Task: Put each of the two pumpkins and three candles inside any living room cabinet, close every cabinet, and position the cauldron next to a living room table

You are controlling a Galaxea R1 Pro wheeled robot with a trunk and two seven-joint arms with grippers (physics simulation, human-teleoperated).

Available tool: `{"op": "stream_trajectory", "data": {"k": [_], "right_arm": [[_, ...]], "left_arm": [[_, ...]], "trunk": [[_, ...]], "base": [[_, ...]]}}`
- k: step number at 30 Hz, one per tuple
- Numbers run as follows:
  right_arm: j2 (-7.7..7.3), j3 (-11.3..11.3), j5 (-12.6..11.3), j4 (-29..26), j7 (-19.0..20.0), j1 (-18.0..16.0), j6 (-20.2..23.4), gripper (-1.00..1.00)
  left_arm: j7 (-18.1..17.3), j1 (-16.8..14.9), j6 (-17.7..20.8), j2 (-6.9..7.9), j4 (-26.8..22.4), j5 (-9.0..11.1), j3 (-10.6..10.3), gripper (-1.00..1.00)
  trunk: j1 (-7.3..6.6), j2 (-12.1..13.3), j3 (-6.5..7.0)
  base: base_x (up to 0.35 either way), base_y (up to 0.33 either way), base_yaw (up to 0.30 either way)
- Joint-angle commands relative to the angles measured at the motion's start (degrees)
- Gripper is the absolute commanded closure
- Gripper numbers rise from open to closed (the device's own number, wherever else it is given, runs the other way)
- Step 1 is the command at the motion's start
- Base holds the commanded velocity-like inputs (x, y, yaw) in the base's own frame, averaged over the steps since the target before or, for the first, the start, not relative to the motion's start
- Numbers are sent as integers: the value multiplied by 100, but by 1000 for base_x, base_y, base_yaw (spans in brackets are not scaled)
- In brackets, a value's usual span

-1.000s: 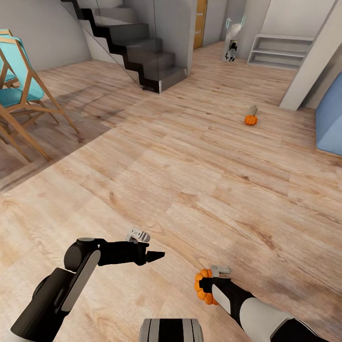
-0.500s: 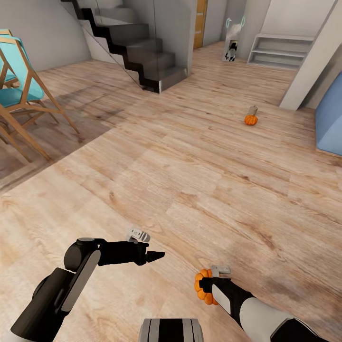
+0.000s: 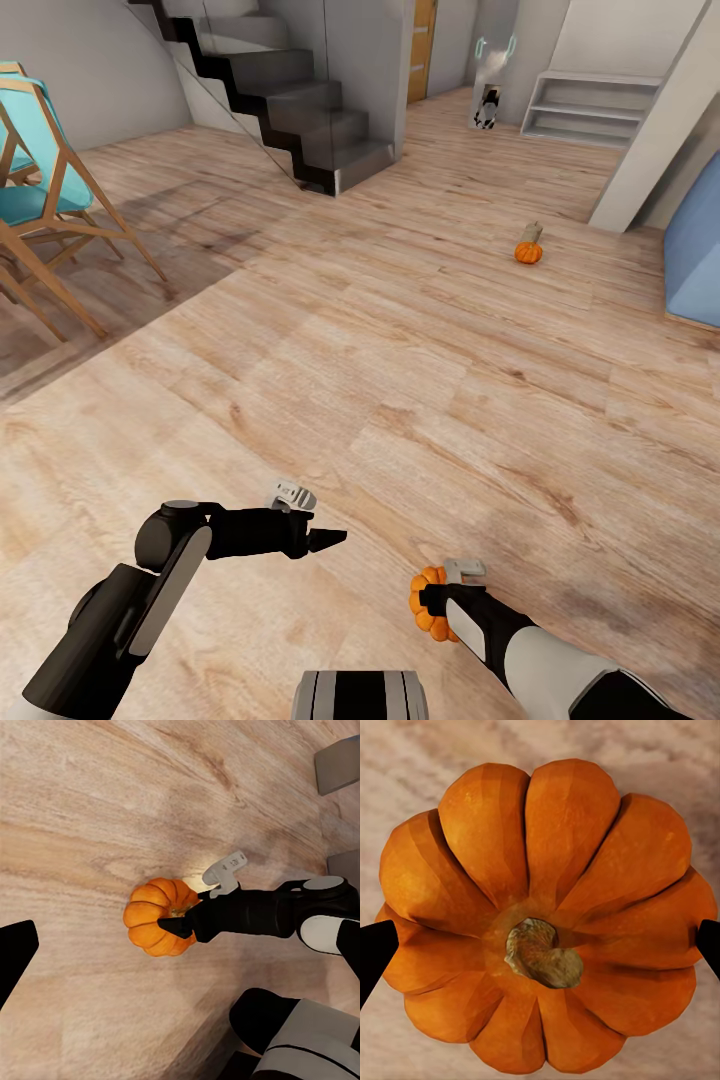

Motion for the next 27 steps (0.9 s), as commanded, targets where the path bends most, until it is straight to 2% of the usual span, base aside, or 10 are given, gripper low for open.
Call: {"op": "stream_trajectory", "data": {"k": [1, 8, 27], "right_arm": [[-5, 36, -86, 8, -38, 4, 27, 100], [-5, 36, -92, 8, -38, 5, 27, 100], [-11, 32, -77, -13, -38, 11, -40, 100]], "left_arm": [[-20, -4, 23, 3, -4, -10, -2, -100], [-24, -4, 23, 3, -4, -10, -3, -100], [-17, -4, 24, 3, 3, -10, -3, -100]], "trunk": [[1, 0, -5], [1, 0, -5], [-48, 25, 416]], "base": [[0, 0, 0], [0, 0, 0], [0, 0, 0]]}}
